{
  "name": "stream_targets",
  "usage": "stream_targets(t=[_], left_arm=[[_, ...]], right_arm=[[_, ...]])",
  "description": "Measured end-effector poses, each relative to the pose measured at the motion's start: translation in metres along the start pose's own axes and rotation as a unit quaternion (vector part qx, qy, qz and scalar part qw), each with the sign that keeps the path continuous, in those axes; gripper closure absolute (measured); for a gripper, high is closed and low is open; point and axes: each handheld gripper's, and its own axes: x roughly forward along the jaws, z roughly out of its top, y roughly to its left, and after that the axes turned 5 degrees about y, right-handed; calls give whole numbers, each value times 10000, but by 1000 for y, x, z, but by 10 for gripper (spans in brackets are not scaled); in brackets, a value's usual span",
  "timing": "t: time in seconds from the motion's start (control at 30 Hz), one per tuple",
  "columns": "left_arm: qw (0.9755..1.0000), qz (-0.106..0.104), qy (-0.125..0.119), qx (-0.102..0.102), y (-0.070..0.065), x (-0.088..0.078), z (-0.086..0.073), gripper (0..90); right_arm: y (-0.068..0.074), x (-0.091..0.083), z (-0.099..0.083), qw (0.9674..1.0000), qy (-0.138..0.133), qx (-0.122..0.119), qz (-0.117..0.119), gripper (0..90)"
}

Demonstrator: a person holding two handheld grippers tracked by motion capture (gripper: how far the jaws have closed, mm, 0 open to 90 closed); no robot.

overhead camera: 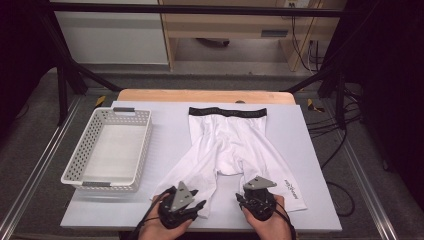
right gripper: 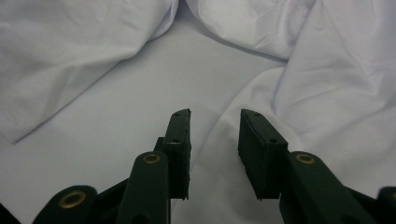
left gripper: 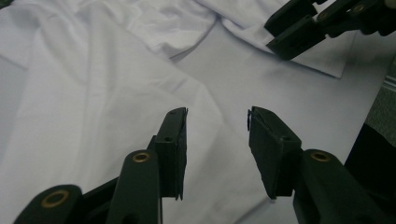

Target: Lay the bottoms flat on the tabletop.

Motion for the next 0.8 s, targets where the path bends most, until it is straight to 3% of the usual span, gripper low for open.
stream_targets(t=[0.07,0.17,0.23,0.27,0.33,0.43,0.5,0.6,0.67,0.77,0.8], left_arm=[[9999,-31,135,17,-4,12,4,568],[9994,-10,349,31,-5,27,4,570],[9989,7,466,10,-5,33,2,577],[9987,19,517,11,-4,35,1,597],[9990,6,450,43,-3,36,-1,658],[9992,7,397,16,-3,37,-2,798],[9992,-1,403,0,-3,37,-2,876],[9989,-294,311,-190,-2,30,0,895],[9984,-471,172,-257,-4,22,2,896],[9990,-394,82,-197,-7,13,2,889],[9990,-383,89,-210,-6,12,1,878]], right_arm=[[1,3,-1,9999,97,-77,-77,649],[-3,5,-3,9997,194,26,-118,679],[-6,5,-4,9997,195,141,-79,729],[-8,5,-4,9997,196,154,-65,803],[-9,5,-4,9996,208,147,-102,884],[-9,5,-4,9997,217,122,-31,900],[-7,2,-4,9995,168,140,247,900],[-1,-6,-5,9977,-64,2,680,900],[1,-10,-6,9966,-159,-18,803,900],[-2,-11,-9,9969,-169,21,764,881],[-4,-11,-10,9980,-179,47,613,836]])
